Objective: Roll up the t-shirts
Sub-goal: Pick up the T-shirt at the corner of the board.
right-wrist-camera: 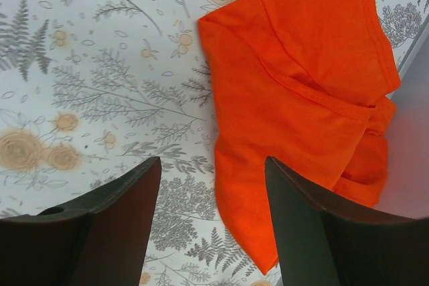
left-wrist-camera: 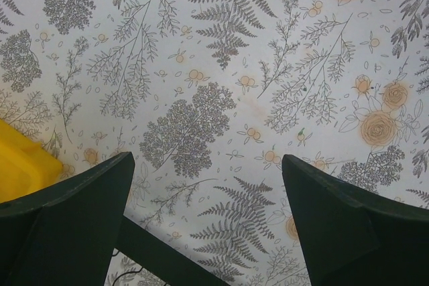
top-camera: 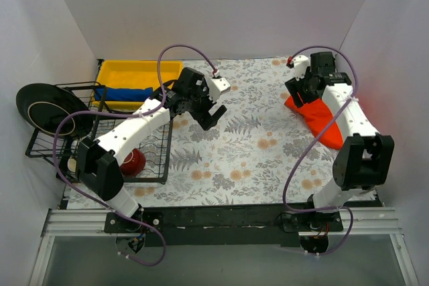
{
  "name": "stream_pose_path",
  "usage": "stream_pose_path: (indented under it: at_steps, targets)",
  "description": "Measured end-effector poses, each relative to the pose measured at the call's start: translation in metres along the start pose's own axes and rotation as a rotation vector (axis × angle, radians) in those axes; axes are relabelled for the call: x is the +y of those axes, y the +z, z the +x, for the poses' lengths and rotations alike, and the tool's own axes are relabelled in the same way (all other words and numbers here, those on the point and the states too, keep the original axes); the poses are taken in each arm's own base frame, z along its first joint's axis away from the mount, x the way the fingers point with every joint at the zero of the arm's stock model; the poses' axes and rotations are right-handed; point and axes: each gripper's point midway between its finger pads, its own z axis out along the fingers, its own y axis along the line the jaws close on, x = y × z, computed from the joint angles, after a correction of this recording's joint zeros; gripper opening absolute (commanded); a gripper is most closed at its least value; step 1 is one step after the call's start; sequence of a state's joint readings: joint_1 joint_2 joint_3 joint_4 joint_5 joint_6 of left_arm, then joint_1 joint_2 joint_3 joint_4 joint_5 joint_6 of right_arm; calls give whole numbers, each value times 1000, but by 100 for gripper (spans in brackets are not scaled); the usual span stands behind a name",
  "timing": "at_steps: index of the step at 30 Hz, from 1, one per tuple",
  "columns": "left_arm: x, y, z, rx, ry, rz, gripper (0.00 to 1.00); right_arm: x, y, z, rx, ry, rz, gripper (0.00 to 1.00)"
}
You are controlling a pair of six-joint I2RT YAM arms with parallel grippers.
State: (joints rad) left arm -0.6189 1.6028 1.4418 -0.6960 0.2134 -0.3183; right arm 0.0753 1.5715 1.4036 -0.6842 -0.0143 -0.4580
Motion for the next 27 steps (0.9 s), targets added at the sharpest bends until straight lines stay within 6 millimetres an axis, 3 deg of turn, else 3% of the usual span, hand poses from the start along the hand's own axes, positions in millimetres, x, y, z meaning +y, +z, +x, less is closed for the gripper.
stream_pose_path:
  at_steps: [5, 14, 18, 23, 27]
  targets:
    - [-2, -5, 1, 1, 23, 10, 92, -24, 34, 15, 89, -6, 13, 70]
    - [-3, -9, 4, 8, 57, 15, 92, -58, 78, 74, 300, -1, 70, 71]
    - [-3, -8, 5, 14, 65, 17, 92, -83, 84, 91, 343, 60, 104, 72]
    - [-2, -5, 8, 25, 75, 21, 92, -114, 82, 99, 344, 135, 160, 77]
    - [-2, -2, 11, 39, 81, 24, 92, -117, 92, 123, 411, 162, 150, 74]
